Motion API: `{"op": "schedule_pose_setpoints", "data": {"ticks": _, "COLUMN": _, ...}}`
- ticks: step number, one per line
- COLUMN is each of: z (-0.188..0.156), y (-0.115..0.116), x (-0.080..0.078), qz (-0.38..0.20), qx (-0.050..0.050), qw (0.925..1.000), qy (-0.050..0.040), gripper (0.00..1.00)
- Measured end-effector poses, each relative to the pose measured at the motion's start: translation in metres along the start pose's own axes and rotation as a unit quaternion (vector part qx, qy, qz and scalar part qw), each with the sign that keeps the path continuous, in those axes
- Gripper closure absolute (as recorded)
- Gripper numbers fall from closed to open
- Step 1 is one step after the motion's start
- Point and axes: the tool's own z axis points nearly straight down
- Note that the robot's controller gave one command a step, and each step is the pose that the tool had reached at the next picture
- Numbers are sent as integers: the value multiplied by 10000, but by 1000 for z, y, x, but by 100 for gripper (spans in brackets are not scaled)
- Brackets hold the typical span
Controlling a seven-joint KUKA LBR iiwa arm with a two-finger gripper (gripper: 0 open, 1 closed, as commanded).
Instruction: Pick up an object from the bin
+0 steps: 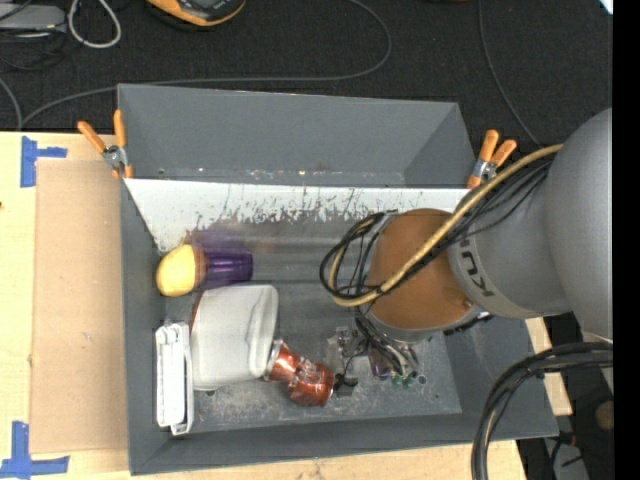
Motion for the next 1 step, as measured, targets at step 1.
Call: {"op": "schedule_pose_setpoints", "data": {"ticks": 1, "z": 0, "y": 8, "x": 2, "qz": -40, "qx": 13, "qw": 10000, "qy": -1, "gripper": 100}}
